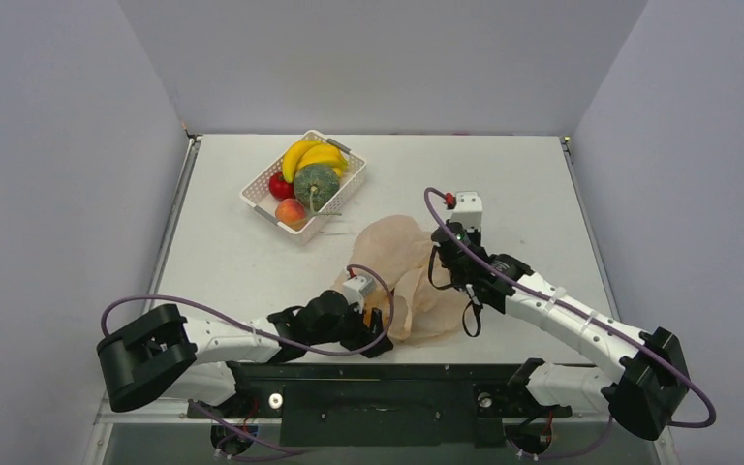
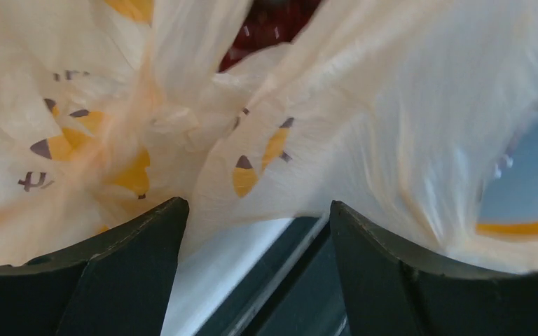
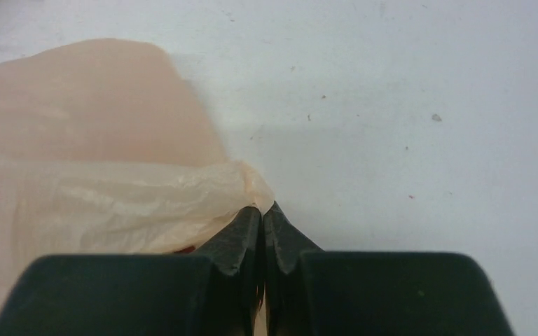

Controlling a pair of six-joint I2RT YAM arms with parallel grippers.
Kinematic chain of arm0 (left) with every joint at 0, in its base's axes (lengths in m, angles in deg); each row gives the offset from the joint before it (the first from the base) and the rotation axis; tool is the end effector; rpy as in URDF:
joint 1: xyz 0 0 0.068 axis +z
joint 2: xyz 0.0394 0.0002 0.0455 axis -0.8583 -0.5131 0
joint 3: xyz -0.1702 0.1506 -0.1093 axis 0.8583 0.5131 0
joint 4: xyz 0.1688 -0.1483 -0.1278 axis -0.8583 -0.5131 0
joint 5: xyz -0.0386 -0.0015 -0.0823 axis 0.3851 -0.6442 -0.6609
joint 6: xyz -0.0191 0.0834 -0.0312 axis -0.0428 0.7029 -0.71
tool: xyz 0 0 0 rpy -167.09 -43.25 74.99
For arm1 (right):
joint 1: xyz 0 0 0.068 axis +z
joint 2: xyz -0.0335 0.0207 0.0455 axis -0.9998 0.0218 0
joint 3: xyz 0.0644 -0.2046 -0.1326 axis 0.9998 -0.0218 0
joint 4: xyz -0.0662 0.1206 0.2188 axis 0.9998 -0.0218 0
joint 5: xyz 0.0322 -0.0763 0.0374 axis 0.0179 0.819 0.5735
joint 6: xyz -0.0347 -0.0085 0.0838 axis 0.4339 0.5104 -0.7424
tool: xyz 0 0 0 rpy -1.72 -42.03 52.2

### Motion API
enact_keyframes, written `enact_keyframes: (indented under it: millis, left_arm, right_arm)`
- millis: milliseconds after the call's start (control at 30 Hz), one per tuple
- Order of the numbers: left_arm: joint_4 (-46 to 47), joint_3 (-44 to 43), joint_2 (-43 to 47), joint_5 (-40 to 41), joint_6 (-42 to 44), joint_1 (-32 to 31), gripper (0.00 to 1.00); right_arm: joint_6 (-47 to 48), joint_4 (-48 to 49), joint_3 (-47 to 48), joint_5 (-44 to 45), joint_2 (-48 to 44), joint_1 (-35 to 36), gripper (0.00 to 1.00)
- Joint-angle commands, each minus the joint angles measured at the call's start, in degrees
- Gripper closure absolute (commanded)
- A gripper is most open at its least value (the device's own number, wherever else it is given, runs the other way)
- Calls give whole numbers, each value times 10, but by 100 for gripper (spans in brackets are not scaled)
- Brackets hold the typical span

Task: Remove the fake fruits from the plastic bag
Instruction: Adjust the plastic bag at the center of the board.

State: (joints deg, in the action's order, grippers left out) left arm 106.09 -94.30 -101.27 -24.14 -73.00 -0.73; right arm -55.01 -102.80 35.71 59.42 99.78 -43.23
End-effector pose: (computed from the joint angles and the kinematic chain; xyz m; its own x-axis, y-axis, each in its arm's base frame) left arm 0.1358 -0.2488 0.1117 -0.7787 0.0811 -0.6221 0.5248 0.6277 -0.5750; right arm 0.2276 0.1660 0.2304 -0.5489 -0.0466 -0.8346 -0.0610 0.9980 -0.0156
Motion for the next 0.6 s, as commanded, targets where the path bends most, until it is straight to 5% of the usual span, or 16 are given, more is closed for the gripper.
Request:
enact_keyframes:
  millis: [0,100,233,300,433,567]
  left_arm:
    - [28,18,21,-32,-20,-51,29]
    - [-5,-4,46,-51,-16,-77,28]
    - [-57,-59,84,-73,-8,-63,17]
    - [-70,-87,91,-95,-5,-40,12]
    - [-68,-112,87,-145,-4,9,8]
    - [-55,-114,77,-179,-5,44,7]
  right_arm:
    - [-20,25,-25,-20,-22,-41,100]
    - [-26,-45,-5,-51,-26,-40,96]
    - [-68,-189,47,-36,-45,7,43]
    - [-122,-257,72,-24,-62,35,32]
    - [-253,-285,77,-55,-126,83,18]
    - [-351,-272,51,-55,-156,132,16]
